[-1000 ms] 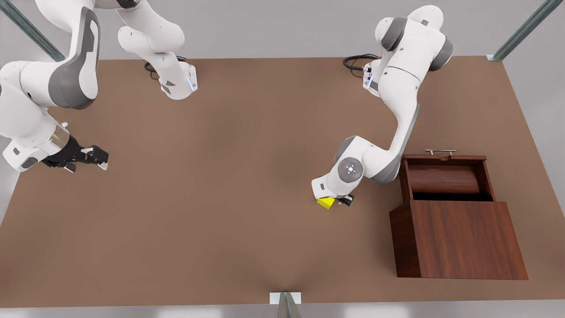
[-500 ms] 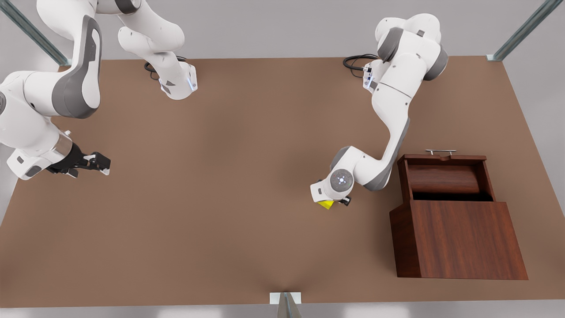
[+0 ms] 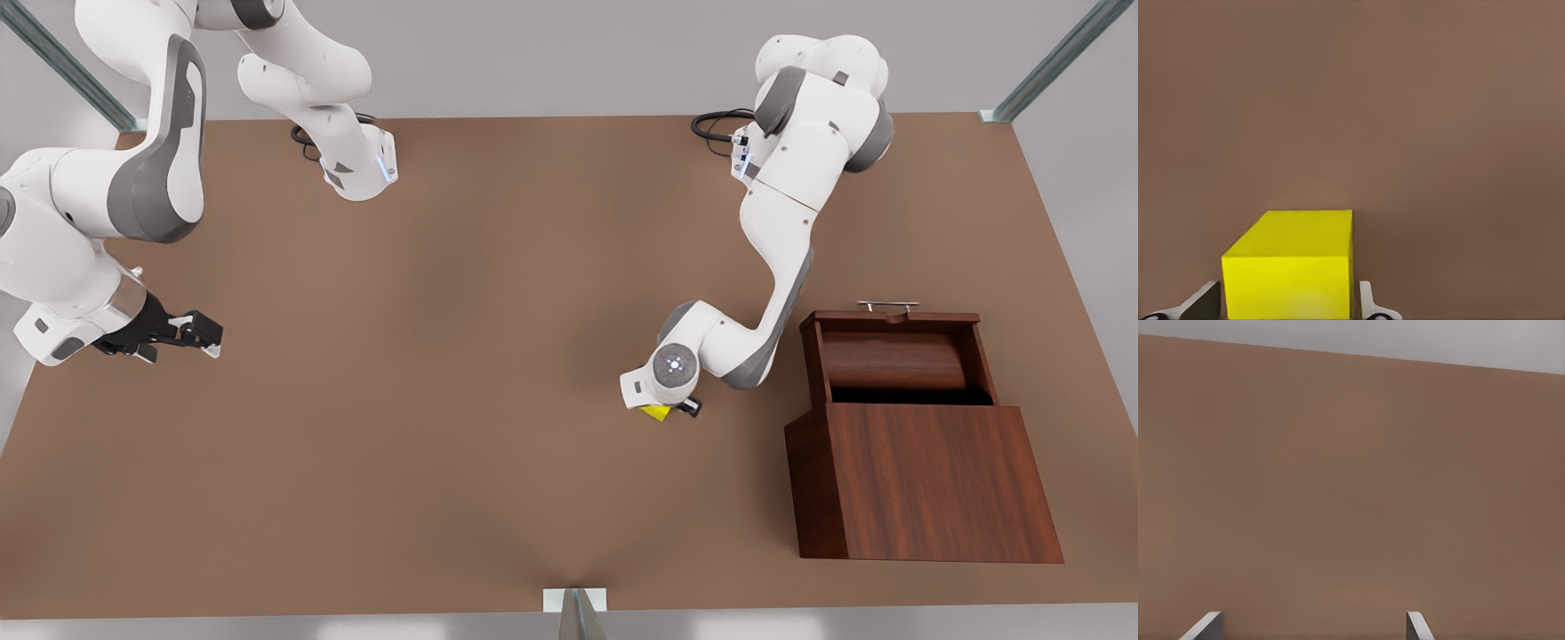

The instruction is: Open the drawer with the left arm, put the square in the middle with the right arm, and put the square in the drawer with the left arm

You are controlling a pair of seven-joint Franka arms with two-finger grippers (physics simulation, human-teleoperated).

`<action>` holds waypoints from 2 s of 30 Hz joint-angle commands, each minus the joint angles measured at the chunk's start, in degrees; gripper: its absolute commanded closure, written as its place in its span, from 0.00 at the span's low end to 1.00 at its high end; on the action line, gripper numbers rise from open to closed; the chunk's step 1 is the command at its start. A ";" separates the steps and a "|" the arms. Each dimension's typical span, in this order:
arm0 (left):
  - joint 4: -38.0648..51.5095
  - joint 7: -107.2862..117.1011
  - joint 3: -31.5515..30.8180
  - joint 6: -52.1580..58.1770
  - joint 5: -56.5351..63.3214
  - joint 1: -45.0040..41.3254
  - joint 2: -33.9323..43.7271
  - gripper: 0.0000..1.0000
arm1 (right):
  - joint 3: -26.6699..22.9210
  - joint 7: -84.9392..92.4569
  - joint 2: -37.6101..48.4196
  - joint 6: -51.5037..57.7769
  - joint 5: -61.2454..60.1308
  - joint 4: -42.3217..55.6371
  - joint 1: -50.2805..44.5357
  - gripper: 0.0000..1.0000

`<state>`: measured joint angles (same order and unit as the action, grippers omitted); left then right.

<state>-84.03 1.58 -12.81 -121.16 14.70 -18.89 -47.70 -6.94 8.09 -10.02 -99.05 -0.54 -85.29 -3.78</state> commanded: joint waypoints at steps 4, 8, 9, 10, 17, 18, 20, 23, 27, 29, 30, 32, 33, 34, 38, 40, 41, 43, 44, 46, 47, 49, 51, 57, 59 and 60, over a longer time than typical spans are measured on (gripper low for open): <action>0.01 0.00 -0.02 -0.48 0.85 -0.01 -0.20 0.19 | 0.00 0.00 0.09 0.00 0.01 0.04 0.00 0.00; 0.10 0.09 -0.02 -0.75 0.76 -0.01 -0.47 0.25 | 0.00 0.00 0.09 0.00 0.01 0.04 0.00 0.00; 0.10 0.09 -0.02 -0.75 0.76 -0.01 -0.47 0.25 | 0.00 0.00 -0.08 -0.09 0.01 0.04 0.00 0.00; 0.10 0.09 -0.02 -0.75 0.76 -0.01 -0.56 0.25 | 0.00 0.00 -0.17 -0.09 0.01 0.04 0.00 0.00; 0.10 0.62 -0.02 -0.75 0.76 -0.01 -0.64 0.26 | 0.00 0.00 -0.26 0.00 0.01 1.44 -0.09 0.00; 0.10 0.62 -0.02 -0.75 0.76 -0.01 -0.64 0.26 | 0.00 0.00 -0.26 0.00 0.01 1.44 -0.09 0.00; 0.27 0.62 -0.02 -0.75 0.76 -0.01 -0.64 0.27 | 0.00 -0.09 -0.35 -0.09 0.01 1.44 -0.09 0.00; 0.45 0.62 -0.02 -0.75 0.76 -0.01 -0.64 0.28 | 0.00 -0.09 -0.70 -0.09 0.01 1.44 -0.09 0.00; 0.80 0.62 -0.02 -0.57 0.76 -0.01 -0.56 0.29 | 0.00 0.00 -0.70 -0.09 -0.08 1.44 -0.09 0.00; 1.67 0.62 -0.11 -0.05 0.76 -0.36 -0.38 0.29 | 0.00 -0.09 -0.70 -0.09 -0.08 1.44 -0.09 0.00; 1.68 0.79 -0.11 0.13 0.68 -0.71 0.06 0.29 | 0.00 0.00 -0.70 -0.09 -0.08 1.44 -0.09 0.00; 2.12 1.06 -0.55 3.55 0.59 -0.71 2.16 0.28 | 0.00 -0.09 -0.70 -0.09 -0.08 1.44 -0.09 0.00; 2.12 1.58 -0.90 5.92 -0.11 -0.71 4.36 0.27 | 0.00 -0.09 -0.70 -0.09 -0.08 1.44 -0.09 0.00; 2.21 2.72 -1.69 8.39 -0.12 -1.06 6.12 0.27 | 0.00 0.00 -0.70 -0.09 -0.08 1.44 -0.09 0.00; 2.21 1.85 -2.66 17.35 -4.33 -0.98 12.97 0.25 | 0.00 -0.09 -0.70 -0.09 -0.08 1.44 -0.44 0.00; 2.12 -1.40 -2.31 21.57 -6.18 -0.89 16.75 0.25 | 0.00 -0.09 -0.79 -0.09 0.01 1.44 -0.44 0.00; 2.12 -3.07 -1.96 22.80 -6.18 -0.71 17.81 0.25 | 0.00 -0.09 -0.79 -0.09 0.01 1.44 -0.44 0.00; 1.86 -10.88 1.46 25.79 -7.93 -0.18 20.71 0.25 | 0.00 -0.09 -1.14 -0.09 -0.08 1.53 -0.44 0.00; 1.59 -15.29 3.93 26.50 -8.46 -0.18 21.68 0.25 | 0.00 -0.09 -1.14 -0.88 -0.08 1.44 -0.44 0.00; 0.98 -23.02 8.23 27.82 -8.55 -0.27 23.35 0.25 | 0.00 -0.09 -1.14 -1.49 -0.08 1.44 -0.53 0.00; -0.17 -27.06 10.61 27.73 -8.55 -0.27 24.05 0.25 | 0.00 -0.09 -1.31 -1.49 -0.08 1.44 -0.53 0.00; -2.27 -35.76 15.61 27.73 -8.99 -0.27 25.54 0.25 | 0.00 -0.09 -1.31 -1.49 -0.08 1.44 -0.53 0.00; -2.98 -43.58 20.01 27.55 -9.08 -0.27 25.81 0.25 | 0.00 -0.09 -1.31 -1.84 -0.08 1.44 -0.53 0.00; -5.53 -58.53 31.61 25.71 -10.31 -0.18 25.28 0.26 | 0.08 -0.09 -1.31 -2.11 -0.08 1.44 -0.61 0.00; -6.76 -60.99 33.73 25.09 -10.31 -0.10 25.11 0.25 | 0.08 -0.09 -1.31 -2.20 -0.08 1.44 -0.61 0.00; -7.11 -61.43 33.99 24.74 -10.31 0.52 25.02 0.14 | 0.00 -0.09 -1.31 -2.20 -0.08 1.44 -0.61 0.00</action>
<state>-91.38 -61.03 21.26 -96.49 4.72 -17.98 -23.04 -6.87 8.00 -11.34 -101.22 -0.61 -83.85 -4.38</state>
